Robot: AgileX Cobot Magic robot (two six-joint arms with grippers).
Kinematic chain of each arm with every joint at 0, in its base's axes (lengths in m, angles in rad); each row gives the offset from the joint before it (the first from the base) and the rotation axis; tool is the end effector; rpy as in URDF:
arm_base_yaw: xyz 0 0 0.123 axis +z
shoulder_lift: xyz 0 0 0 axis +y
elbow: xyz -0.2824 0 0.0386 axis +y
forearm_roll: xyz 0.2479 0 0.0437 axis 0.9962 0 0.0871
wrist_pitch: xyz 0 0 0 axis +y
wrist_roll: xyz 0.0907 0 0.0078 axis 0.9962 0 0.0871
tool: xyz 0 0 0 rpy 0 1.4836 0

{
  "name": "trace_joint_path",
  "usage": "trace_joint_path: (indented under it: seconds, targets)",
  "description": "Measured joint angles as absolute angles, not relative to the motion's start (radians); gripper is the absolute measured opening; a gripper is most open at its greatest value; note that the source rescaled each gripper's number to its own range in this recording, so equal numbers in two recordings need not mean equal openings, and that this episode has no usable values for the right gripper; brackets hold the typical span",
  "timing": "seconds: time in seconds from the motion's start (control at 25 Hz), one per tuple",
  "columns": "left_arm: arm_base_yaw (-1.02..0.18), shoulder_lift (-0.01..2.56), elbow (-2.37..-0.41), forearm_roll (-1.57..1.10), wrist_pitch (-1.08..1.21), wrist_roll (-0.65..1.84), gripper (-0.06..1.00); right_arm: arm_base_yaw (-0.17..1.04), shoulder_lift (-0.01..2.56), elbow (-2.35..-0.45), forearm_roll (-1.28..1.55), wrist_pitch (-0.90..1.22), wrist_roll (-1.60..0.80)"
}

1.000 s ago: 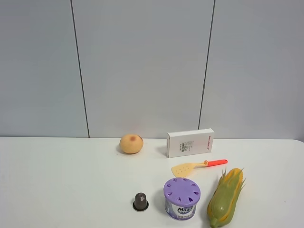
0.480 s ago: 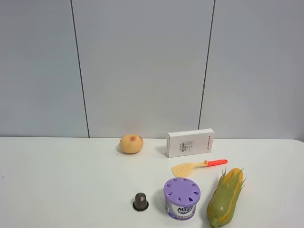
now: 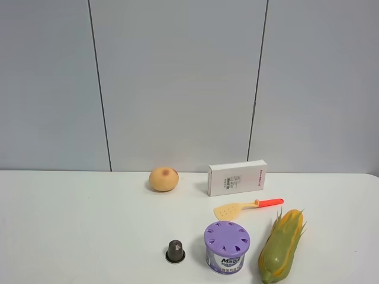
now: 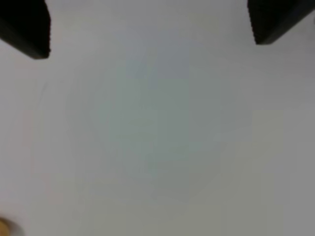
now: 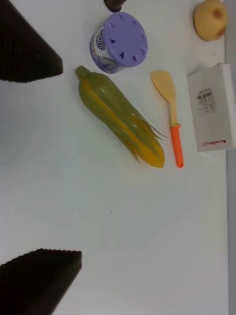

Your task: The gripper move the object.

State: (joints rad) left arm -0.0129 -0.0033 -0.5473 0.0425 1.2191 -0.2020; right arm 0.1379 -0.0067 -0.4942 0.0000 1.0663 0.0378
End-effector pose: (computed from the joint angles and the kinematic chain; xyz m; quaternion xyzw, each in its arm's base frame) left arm -0.0181 0.0039 0.2776 -0.0861 0.8757 -0.0300 0.4742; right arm -0.0054 -0.0007 0.2751 -0.0427 0.8534 0.0456 0.5175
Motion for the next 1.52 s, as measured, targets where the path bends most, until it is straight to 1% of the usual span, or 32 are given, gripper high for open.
trace_joint_path:
  seconds: [0.4, 0.68, 1.52]
  targets:
    - [-0.013, -0.003, -0.543, 0.062, 1.170, -0.142, 0.64, 0.138, -0.007, -0.494, 0.000, 1.066, 0.038]
    - [-0.013, -0.003, -0.491, 0.037, 1.073, -0.122, 0.64, 0.138, -0.007, -0.494, 0.000, 1.066, 0.038]
    - [-0.013, -0.003, -0.490, 0.033, 1.066, -0.117, 0.64, 0.138, -0.007, -0.494, 0.000, 1.066, 0.038]
